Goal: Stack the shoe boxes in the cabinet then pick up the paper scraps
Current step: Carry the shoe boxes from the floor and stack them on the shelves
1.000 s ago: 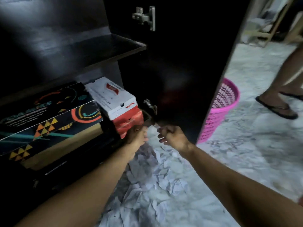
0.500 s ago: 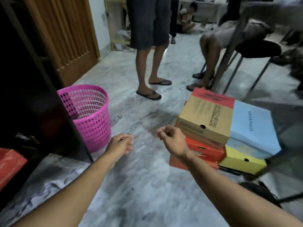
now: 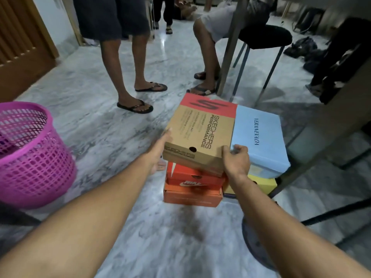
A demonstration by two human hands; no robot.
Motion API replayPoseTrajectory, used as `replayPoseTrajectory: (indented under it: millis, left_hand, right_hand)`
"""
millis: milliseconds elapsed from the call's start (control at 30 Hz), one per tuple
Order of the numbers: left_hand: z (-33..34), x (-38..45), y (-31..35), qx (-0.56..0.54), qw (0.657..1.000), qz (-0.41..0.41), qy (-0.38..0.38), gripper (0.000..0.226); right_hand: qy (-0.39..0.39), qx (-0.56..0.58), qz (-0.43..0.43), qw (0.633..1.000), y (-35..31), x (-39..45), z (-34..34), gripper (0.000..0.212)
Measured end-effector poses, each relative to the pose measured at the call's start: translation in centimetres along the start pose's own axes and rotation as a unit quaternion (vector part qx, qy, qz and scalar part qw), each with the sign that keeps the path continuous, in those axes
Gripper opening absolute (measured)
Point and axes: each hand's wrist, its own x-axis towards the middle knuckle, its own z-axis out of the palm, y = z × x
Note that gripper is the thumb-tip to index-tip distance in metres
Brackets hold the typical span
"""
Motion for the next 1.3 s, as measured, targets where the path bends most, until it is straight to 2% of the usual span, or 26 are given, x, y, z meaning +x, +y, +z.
replayPoseTrajectory:
  millis: [67,233,333,433,533,633,667,700,767,833,900,1000,1067,1200,1233,1300]
  left_hand:
    - [0.6,1.1,-0.4,-0.023,1.000,-0.002,-0.009,0.061]
    - [-0.5,1.5,-1.8,-0.050,0.997,0.035,0.039,0.063]
    - [-2.2,0.0,-2.9,-0.062,0.995,0.063,0.037,0.038]
    - [-4.3,-2.7,-4.3,-0.070,0.995,0.067,0.025,0.018]
    - [-7.5,-5.7,-6.4,-0.091,0.994,0.060,0.007,0.030]
    - [-11.7,-9.3,-9.0,-0.092,0.995,0.034,-0.007,0.063]
    - [-13.1,-10.8,-9.7,-0.086,0.996,0.025,-0.012,0.068]
    - [-14.6,-12.3,-10.1,-0.092,0.995,0.025,-0.007,0.065]
    - [-17.6,-15.3,-10.0,-0.119,0.991,0.046,0.038,0.059]
    - [-20.9,-17.3,-9.7,-0.123,0.985,0.076,0.089,0.084]
    - [-23.8,-19.9,-8.9,-0.125,0.979,0.106,0.117,0.100]
    - [-27.7,-23.8,-7.7,-0.115,0.973,0.139,0.147,0.088]
    - [-30.2,-26.7,-7.5,-0.071,0.978,0.131,0.148,0.077]
    - [-34.6,-32.1,-8.9,0.016,0.996,0.079,0.047,0.057]
    - [-35.6,-33.3,-9.6,0.026,0.997,0.059,0.050,0.058]
    - [-37.5,-35.5,-10.9,0.018,0.996,0.035,0.075,0.074]
  right_hand:
    - [-0.014,0.003,-0.003,1.000,0.6,0.9,0.3,0.042]
    - [-0.027,0.027,-0.012,0.999,1.6,1.4,0.6,0.034]
    - [-0.059,0.065,-0.001,0.996,1.5,1.1,0.7,0.047]
    - [-0.159,0.147,0.032,0.976,0.4,0.1,0.9,0.056]
    - [-0.250,0.193,0.051,0.947,-1.2,-1.4,1.2,0.059]
    - [-0.318,0.189,0.037,0.928,-2.3,-3.5,1.9,0.042]
    - [-0.337,0.187,0.030,0.922,-2.7,-4.5,2.3,0.048]
    - [-0.354,0.183,0.030,0.917,-3.3,-5.7,2.6,0.060]
    - [-0.392,0.172,0.027,0.903,-4.3,-7.8,3.4,0.082]
    - [-0.445,0.159,0.007,0.881,-5.4,-10.2,4.1,0.082]
    - [-0.506,0.132,-0.021,0.852,-6.8,-12.8,4.9,0.072]
    - [-0.582,0.092,-0.059,0.806,-8.8,-16.8,6.4,0.060]
    - [-0.624,0.058,-0.091,0.774,-10.6,-19.7,7.3,0.060]
    - [-0.689,-0.006,-0.148,0.709,-14.3,-26.0,10.1,0.058]
    - [-0.702,-0.022,-0.154,0.695,-15.0,-27.5,10.9,0.061]
    - [-0.727,-0.033,-0.166,0.666,-16.4,-29.9,12.5,0.060]
